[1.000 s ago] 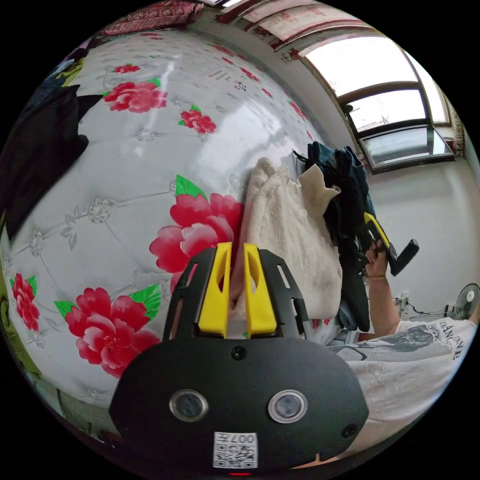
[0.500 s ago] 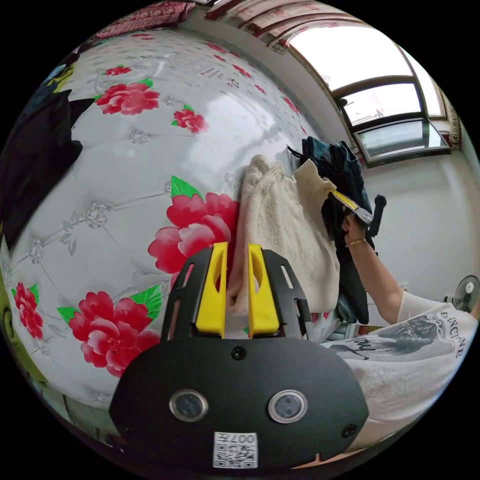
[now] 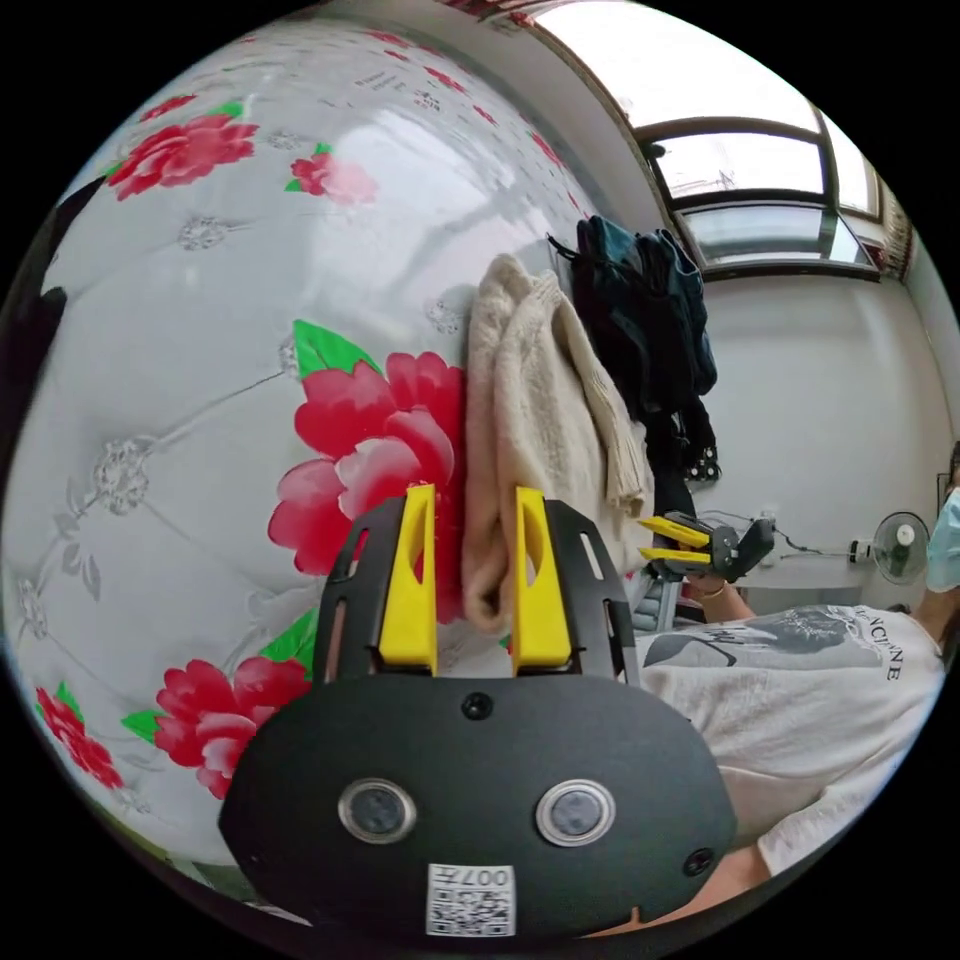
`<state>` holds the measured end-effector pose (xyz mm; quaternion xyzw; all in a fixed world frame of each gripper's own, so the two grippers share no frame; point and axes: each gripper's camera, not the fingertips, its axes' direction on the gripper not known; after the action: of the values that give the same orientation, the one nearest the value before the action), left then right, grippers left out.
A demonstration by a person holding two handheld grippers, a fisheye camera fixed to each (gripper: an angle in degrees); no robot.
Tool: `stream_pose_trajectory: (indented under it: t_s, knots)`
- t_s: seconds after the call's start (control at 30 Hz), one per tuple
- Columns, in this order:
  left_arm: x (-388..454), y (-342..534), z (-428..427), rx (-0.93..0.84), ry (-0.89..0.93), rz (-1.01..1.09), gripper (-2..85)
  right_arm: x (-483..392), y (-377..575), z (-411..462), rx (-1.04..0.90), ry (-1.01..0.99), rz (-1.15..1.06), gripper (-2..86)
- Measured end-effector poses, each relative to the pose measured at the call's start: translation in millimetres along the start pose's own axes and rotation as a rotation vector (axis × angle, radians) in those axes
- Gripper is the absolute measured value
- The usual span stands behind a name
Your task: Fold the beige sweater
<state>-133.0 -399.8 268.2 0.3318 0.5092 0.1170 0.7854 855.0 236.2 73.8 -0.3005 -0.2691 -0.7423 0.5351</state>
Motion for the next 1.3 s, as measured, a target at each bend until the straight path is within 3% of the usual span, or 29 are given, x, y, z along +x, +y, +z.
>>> stream_pose_trajectory:
  t_s: [0.1,0.2,0.27,0.4,0.47,0.6,0.77,0.87,1.07,1.2,1.3]
  knots:
    - [-2.3,-6.2,-14.7,-0.006,-0.004,0.044,11.9,8.0,1.3,-32.9,0.187,0.044,0.095,4.1]
    - [-8.3,-4.0,-46.0,0.094,0.007,0.067,12.1,43.1,0.3,-49.5,0.364,0.035,0.291,4.4]
    - [-15.5,-3.0,-52.3,0.121,0.037,0.064,12.7,65.6,-18.4,-38.0,0.356,-0.024,0.331,4.5]
    - [-26.3,-13.7,-4.8,-0.089,0.069,0.082,14.0,71.8,-45.4,8.6,0.263,-0.077,0.287,4.7]
    - [-34.8,-14.1,4.0,-0.072,0.089,0.064,13.4,63.6,-53.8,45.0,0.183,-0.101,0.262,4.8]
    - [-47.8,-17.6,36.3,-0.183,0.369,0.050,8.1,49.2,-52.0,54.1,0.193,0.048,0.229,5.1]
    - [8.1,-7.6,12.2,0.013,0.551,0.191,5.9,68.3,-37.1,52.3,0.196,-0.041,0.270,6.1]
    - [89.8,-1.4,4.4,-0.044,0.456,0.375,5.7,79.9,-17.7,46.5,0.251,-0.111,0.336,6.7]
    - [281.4,17.8,66.5,-0.264,0.051,0.751,5.8,94.9,40.9,34.9,0.358,-0.161,0.471,7.2]
    - [370.5,55.6,176.8,-0.403,-0.053,0.956,6.8,109.5,97.9,31.6,0.393,-0.183,0.624,6.5]
    - [372.2,73.8,271.5,-0.548,-0.083,0.919,10.6,123.5,164.9,46.1,0.352,-0.226,0.815,5.7]
